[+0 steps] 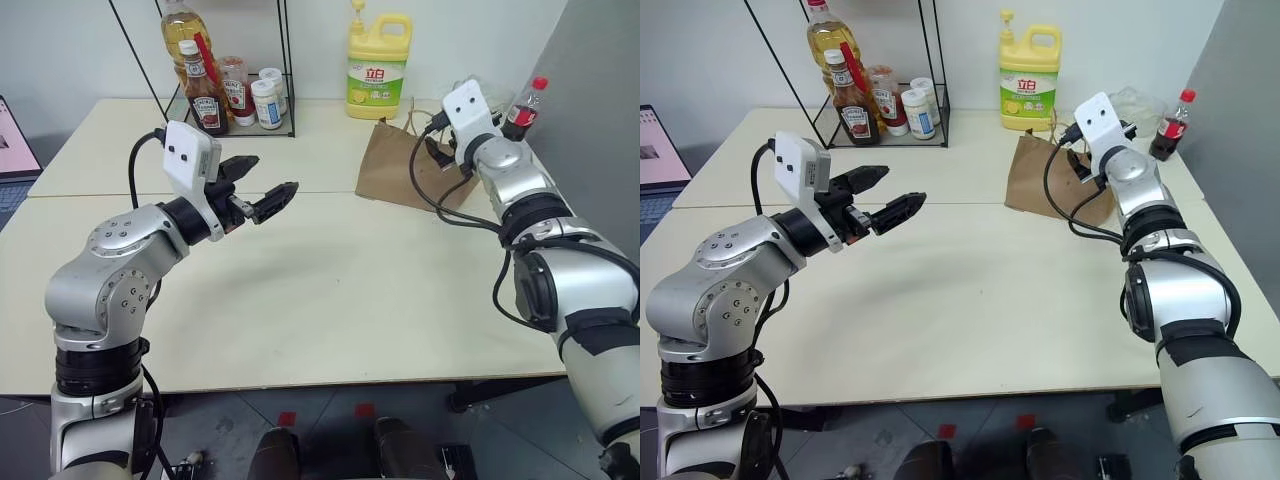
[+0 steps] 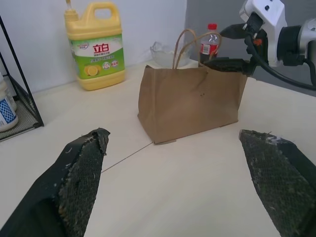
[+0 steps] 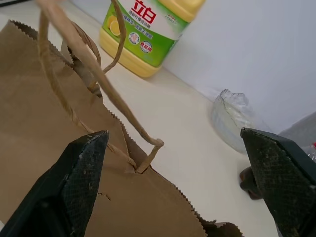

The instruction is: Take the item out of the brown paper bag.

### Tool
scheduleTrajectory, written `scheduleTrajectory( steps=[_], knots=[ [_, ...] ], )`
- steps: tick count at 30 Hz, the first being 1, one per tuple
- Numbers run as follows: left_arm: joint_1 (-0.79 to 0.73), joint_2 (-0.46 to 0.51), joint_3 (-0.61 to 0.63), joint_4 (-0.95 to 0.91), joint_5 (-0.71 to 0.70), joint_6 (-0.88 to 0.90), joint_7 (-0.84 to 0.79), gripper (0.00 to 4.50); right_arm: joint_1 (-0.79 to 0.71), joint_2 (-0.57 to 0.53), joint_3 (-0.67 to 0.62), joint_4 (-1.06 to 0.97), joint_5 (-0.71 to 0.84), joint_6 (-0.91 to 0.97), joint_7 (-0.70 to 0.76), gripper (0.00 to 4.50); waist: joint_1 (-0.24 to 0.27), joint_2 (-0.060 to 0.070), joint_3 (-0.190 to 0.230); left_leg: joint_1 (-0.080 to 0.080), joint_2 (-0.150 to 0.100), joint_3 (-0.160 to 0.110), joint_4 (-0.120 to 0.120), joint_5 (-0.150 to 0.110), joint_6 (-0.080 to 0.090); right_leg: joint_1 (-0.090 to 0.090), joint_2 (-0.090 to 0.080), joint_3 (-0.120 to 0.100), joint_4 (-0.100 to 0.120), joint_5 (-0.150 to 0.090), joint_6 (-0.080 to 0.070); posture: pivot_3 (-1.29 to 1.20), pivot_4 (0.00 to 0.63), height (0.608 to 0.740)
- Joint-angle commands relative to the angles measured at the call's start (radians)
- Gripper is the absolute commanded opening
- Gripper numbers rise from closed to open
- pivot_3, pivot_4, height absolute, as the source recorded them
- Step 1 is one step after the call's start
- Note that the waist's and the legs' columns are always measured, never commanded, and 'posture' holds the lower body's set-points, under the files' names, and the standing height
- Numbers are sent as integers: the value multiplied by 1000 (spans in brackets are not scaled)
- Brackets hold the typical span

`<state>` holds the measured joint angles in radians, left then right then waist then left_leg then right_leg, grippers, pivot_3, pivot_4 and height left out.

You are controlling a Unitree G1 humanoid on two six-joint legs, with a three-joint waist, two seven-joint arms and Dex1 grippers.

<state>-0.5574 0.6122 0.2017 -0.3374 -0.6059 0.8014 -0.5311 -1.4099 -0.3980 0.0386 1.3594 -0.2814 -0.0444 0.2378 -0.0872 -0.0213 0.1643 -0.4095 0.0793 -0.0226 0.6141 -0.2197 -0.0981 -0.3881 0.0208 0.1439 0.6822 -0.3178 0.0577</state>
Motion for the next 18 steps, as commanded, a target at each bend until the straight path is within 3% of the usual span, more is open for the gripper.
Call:
scheduleTrajectory(
  steps=[1, 7, 15, 18],
  knots=[
    [6, 8, 27, -41, -8, -10, 12, 4500, -7, -47, 52, -29, -52, -8, -5, 4487, 0, 0, 0, 0, 0, 0, 0, 0, 0, 0, 0, 0, 0, 0, 0, 0, 150, 740],
    [0, 17, 35, -41, -13, -6, 23, 4500, -11, -59, 75, -31, -67, -5, -14, 4487, -1, 0, 0, 0, 0, 0, 0, 0, 0, 0, 0, 0, 0, 0, 0, 0, 150, 740],
    [-7, 2, 17, -26, -11, -18, 23, 4500, -38, 22, -44, -32, 79, 16, 136, 4487, -3, 0, 0, 0, 0, 0, 0, 0, 0, 0, 0, 0, 0, 0, 0, 0, 150, 740],
    [-18, -1, 13, -18, -7, -21, 22, 4500, -45, 40, -52, -24, 78, 15, 80, 4487, -3, 0, 0, 0, 0, 0, 0, 0, 0, 0, 0, -1, 1, 0, 0, 0, 150, 740]
  ],
)
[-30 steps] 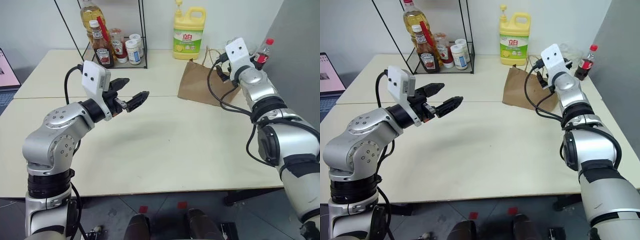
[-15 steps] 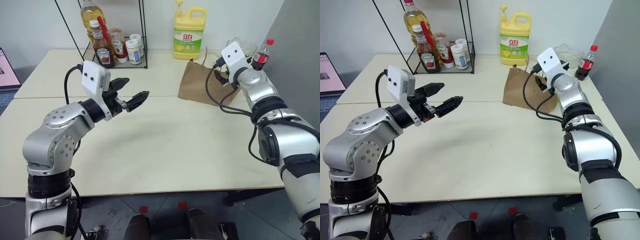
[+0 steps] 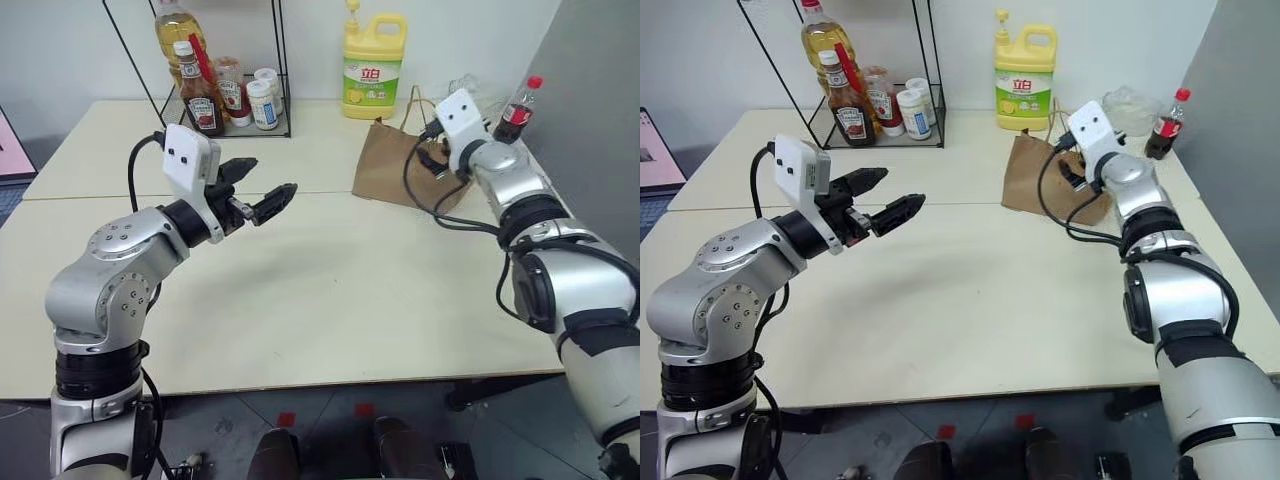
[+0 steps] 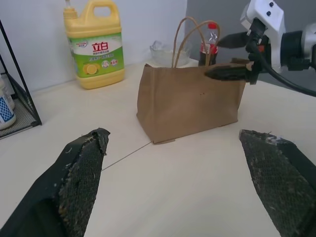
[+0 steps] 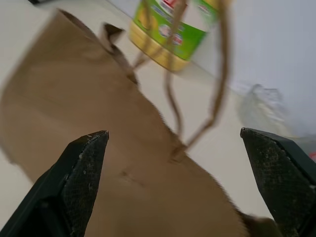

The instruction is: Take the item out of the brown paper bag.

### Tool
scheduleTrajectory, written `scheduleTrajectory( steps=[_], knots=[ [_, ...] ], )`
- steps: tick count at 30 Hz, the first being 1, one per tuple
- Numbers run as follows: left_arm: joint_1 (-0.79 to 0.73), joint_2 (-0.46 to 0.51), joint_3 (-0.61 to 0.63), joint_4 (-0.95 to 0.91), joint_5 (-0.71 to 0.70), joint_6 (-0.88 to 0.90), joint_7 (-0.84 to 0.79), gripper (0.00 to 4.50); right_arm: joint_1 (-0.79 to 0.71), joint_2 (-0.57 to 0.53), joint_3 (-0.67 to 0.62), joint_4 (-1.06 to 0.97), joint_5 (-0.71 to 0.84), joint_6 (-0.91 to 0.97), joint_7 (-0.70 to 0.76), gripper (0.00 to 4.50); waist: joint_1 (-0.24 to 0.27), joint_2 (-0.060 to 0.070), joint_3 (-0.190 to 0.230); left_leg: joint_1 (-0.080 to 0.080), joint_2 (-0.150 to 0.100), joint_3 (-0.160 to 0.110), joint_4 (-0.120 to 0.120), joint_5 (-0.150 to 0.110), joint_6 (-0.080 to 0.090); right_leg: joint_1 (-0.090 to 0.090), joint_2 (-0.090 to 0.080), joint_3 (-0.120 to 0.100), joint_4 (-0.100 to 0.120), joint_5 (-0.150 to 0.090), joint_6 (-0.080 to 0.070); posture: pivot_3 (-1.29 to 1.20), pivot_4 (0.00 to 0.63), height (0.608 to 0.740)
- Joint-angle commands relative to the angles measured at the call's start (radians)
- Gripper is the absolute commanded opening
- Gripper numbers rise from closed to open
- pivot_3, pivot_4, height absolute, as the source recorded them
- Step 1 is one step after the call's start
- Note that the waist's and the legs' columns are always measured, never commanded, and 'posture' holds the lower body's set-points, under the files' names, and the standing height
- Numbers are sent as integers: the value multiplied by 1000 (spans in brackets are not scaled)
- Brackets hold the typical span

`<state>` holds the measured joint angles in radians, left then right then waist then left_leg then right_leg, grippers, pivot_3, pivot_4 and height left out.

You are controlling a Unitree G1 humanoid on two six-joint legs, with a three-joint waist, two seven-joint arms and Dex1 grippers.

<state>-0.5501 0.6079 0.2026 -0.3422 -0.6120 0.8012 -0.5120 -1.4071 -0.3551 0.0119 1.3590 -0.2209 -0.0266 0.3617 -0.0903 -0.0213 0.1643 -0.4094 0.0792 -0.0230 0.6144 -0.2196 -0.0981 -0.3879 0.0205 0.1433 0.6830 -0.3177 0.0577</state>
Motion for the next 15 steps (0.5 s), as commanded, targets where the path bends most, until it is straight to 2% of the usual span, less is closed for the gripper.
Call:
scheduleTrajectory(
  steps=[1, 4, 10, 15],
  knots=[
    [-25, 4, 13, -15, -2, -19, 3, 4500, -48, -4, -24, -21, 12, -6, -76, 4487, 0, 0, 0, 0, 0, 0, 0, 0, 0, 0, 0, 0, 0, 0, 0, 0, 150, 740],
    [-11, 8, 25, -34, -10, -8, 8, 4500, -54, -9, -42, -15, 23, -8, -155, 4487, 4, 0, 0, 0, -1, 0, 0, 0, 0, 0, -1, -1, 0, 0, 0, 0, 150, 740],
    [0, 8, 28, -46, -15, -3, 19, 4500, -56, 0, -75, -10, 36, -15, -184, 4487, 2, 0, 0, -1, -1, 0, 1, 0, 0, 0, -2, -1, 0, 0, 0, 0, 150, 740],
    [-9, 10, 26, -34, -16, -9, 22, 4500, -61, 11, -93, -9, 36, -33, -184, 2872, 1, 0, 0, -1, -1, 0, 1, 0, 0, 0, -2, -1, 0, 0, 0, 0, 150, 740]
  ],
)
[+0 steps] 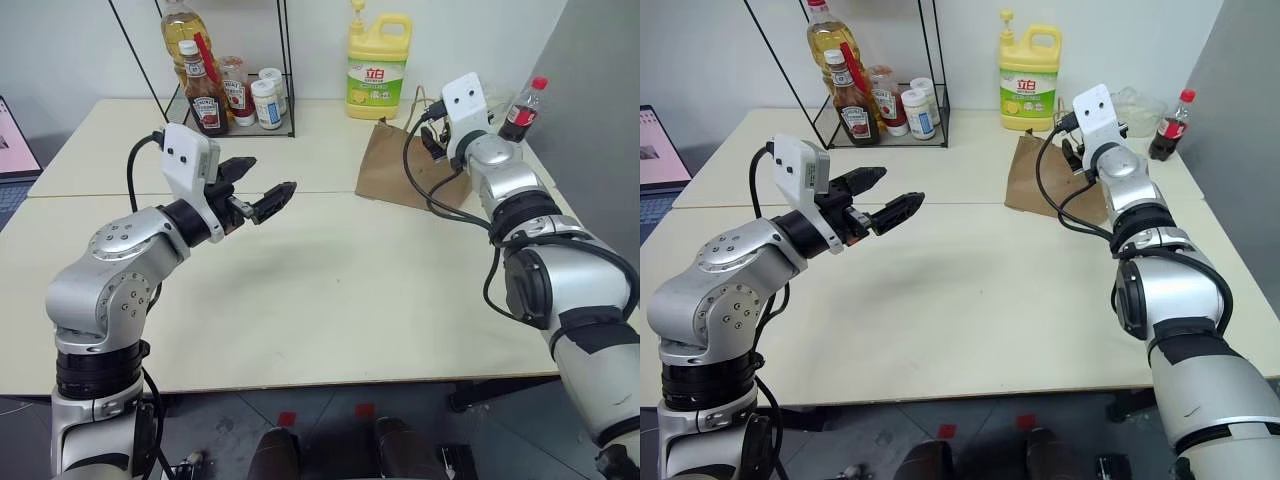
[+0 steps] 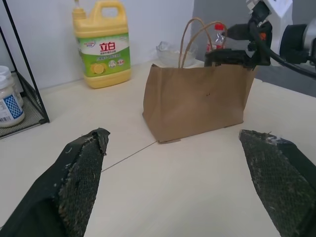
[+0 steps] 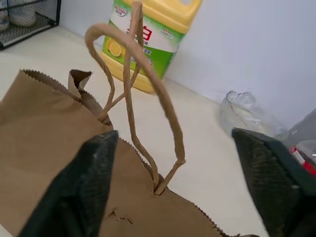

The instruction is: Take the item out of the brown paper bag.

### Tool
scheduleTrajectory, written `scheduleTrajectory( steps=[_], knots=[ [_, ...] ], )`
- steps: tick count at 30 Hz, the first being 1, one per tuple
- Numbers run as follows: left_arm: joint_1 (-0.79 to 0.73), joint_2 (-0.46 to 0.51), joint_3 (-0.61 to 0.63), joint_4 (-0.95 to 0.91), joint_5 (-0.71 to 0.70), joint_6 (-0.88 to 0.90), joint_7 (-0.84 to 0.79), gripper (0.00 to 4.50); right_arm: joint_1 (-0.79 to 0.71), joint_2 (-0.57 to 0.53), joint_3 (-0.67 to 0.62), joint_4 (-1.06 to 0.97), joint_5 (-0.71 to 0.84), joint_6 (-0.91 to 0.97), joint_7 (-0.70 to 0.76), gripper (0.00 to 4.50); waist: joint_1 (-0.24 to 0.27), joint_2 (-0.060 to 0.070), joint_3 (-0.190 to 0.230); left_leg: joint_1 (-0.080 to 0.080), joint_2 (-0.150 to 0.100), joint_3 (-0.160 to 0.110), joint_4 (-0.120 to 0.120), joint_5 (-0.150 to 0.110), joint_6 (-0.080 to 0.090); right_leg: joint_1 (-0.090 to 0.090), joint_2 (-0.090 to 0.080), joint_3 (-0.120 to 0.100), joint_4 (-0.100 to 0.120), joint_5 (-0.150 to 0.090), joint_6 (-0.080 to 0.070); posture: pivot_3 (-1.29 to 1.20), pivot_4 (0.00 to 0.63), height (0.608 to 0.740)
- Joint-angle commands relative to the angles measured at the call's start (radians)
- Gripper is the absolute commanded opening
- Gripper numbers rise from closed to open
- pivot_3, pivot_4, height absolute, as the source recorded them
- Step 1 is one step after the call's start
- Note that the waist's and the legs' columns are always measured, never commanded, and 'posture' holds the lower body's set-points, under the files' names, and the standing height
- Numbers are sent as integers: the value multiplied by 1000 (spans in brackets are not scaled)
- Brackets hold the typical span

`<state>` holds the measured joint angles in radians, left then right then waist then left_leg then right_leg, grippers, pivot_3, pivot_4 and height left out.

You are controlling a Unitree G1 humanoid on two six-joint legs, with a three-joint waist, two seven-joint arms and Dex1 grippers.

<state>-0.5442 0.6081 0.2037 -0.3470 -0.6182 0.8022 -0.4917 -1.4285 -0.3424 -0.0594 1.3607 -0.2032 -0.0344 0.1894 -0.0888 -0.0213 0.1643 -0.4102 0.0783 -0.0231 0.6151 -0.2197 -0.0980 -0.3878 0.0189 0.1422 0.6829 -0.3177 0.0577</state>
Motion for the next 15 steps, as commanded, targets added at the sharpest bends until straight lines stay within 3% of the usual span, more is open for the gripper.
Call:
scheduleTrajectory(
  steps=[1, 7, 8, 15],
  knots=[
    [-15, 10, 24, -27, -9, -11, 1, 4500, -39, -2, -23, -11, 17, -26, -15, 2477, 0, 0, 0, 0, 0, 0, 0, 0, 0, 0, 0, 0, 0, 0, 0, 0, 150, 740],
    [-16, 8, 22, -24, -9, -14, -1, 4500, -43, 0, -20, -11, 8, -33, -17, 234, 0, 0, 0, 0, 0, 0, 0, 0, 0, 0, 0, 0, 0, 0, 0, 0, 150, 740],
    [-17, 8, 21, -23, -9, -14, -1, 4500, -43, 0, -20, -11, 8, -34, -17, 39, 0, 0, 0, 0, 0, 0, 0, 0, 0, 0, 0, 0, 0, 0, 0, 0, 150, 740],
    [-21, 7, 17, -14, -6, -19, -8, 4500, -42, -7, -29, -12, 15, -40, -2, 39, 0, 0, 0, 0, 0, 0, 0, 0, 0, 0, 0, 0, 0, 0, 0, 0, 150, 740]
  ],
)
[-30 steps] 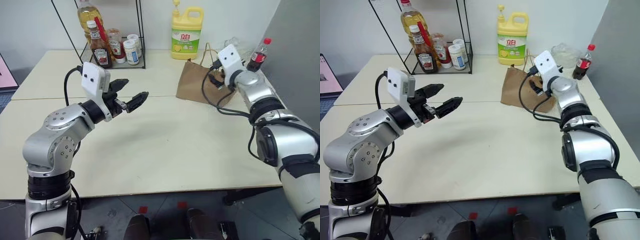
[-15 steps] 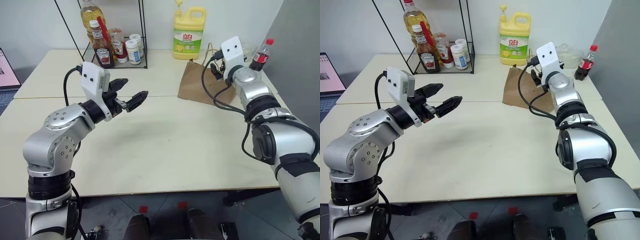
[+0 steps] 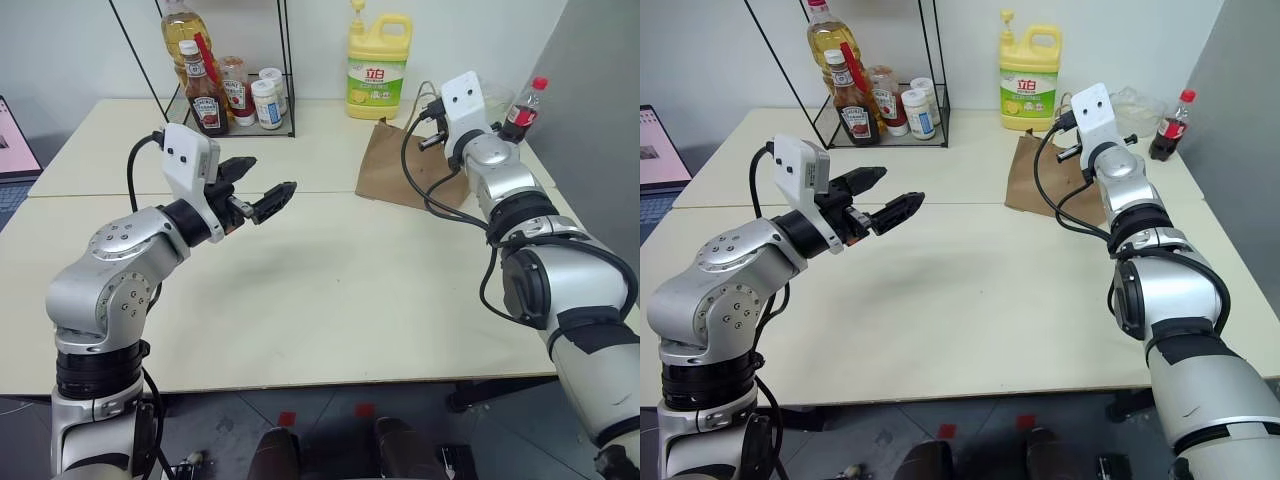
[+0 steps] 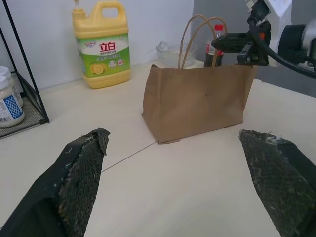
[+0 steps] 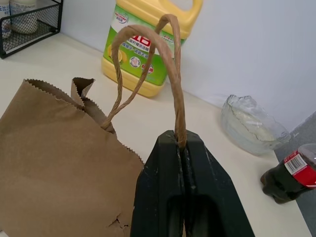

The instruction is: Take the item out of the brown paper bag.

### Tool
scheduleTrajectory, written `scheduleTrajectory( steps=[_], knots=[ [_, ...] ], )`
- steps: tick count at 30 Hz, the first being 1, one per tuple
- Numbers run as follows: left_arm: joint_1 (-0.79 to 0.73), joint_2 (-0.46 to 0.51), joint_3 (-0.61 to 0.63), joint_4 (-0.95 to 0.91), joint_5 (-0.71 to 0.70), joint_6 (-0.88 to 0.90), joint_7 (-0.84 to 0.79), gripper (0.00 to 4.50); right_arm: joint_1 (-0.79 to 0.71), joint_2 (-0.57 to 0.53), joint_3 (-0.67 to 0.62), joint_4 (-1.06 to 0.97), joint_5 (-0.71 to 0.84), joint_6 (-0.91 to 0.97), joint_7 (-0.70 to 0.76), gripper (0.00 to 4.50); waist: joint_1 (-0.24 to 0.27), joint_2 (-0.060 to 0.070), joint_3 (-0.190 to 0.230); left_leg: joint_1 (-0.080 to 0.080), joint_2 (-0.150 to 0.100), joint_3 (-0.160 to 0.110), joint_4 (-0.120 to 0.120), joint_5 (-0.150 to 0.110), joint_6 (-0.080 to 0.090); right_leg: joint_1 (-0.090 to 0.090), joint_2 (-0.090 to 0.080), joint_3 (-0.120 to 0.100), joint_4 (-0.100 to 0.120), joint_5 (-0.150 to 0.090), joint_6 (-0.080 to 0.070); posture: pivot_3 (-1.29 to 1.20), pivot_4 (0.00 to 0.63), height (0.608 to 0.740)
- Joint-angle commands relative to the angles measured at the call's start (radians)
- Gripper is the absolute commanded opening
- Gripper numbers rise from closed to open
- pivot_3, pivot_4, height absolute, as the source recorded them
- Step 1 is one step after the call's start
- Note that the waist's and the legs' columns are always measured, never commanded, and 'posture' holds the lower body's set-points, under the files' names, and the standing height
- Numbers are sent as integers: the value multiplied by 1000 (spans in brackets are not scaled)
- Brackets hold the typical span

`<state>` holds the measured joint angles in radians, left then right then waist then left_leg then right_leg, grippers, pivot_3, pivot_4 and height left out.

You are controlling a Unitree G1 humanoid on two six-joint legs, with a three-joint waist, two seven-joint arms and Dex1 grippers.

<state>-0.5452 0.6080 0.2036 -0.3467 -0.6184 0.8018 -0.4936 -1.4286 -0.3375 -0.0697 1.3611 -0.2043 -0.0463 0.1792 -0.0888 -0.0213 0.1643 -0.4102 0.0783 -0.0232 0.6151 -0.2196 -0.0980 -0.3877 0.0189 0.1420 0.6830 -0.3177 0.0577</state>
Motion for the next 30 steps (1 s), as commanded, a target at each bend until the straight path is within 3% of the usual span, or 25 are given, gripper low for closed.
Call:
scheduleTrajectory(
  steps=[1, 30],
  knots=[
    [-20, 8, 17, -13, -6, -20, -8, 4500, -43, -12, -20, -13, 17, -29, 14, 39, 0, 0, 0, 0, 0, 0, 0, 0, 0, 0, 0, 0, 0, 0, 0, 0, 150, 740],
    [1, 41, 52, -17, -14, -14, -31, 4500, -157, 29, -32, -37, 55, -68, 101, 39, -1, 0, 0, 0, 0, 0, 0, 0, 0, 0, 0, 0, 0, 0, 0, 0, 150, 740]
  ],
)
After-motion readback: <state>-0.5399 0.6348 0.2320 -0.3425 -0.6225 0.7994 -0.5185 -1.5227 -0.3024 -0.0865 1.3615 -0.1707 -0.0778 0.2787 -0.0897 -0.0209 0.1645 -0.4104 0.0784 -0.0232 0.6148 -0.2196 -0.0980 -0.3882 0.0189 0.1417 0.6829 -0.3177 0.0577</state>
